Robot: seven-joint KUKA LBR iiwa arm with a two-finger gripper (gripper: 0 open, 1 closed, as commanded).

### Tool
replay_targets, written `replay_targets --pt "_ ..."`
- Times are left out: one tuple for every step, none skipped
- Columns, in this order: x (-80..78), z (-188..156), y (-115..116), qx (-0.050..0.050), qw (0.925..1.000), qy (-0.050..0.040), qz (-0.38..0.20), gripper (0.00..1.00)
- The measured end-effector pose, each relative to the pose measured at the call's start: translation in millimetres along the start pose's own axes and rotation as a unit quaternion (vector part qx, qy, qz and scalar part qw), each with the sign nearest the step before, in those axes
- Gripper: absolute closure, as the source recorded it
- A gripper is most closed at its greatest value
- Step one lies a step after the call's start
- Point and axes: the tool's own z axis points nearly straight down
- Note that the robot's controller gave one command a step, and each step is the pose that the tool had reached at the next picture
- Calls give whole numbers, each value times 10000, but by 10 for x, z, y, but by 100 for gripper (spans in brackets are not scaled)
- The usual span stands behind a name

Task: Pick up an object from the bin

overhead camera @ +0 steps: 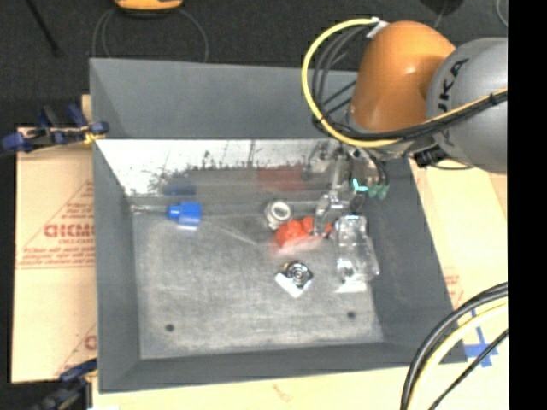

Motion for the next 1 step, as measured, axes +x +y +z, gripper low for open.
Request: replay_targets --pt "-52 1209 -190 16 9864 -171 -1635 0"
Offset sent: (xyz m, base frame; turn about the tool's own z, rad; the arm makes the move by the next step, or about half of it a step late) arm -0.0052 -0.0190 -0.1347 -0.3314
